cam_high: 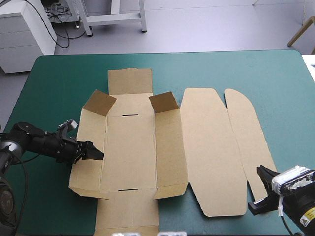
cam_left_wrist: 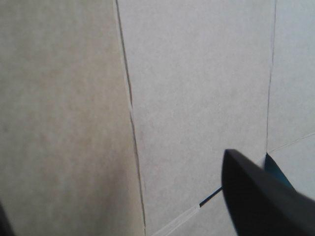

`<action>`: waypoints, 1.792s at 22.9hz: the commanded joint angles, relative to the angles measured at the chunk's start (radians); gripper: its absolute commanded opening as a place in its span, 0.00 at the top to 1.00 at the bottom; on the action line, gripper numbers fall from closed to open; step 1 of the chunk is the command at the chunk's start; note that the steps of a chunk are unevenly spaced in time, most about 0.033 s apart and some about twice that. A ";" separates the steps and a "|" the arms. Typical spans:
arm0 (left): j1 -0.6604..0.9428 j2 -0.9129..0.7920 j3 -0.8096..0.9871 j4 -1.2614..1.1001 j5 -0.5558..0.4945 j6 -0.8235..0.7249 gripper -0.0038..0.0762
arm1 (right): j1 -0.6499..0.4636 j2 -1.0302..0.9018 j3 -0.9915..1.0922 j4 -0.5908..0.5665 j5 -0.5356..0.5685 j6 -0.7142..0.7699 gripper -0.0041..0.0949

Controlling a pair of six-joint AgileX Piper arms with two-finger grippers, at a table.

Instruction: Fold the box

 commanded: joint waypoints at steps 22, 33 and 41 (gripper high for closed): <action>-0.382 0.048 -0.733 0.738 0.036 -0.213 0.96 | -0.006 0.010 0.016 0.034 -0.056 -0.030 0.97; -0.807 0.209 -0.906 1.327 -0.056 -0.158 0.96 | -0.006 0.010 0.016 0.034 -0.056 -0.026 0.97; -0.994 0.233 -0.867 1.436 -0.177 -0.130 0.96 | -0.006 0.010 0.016 0.034 -0.056 -0.026 0.97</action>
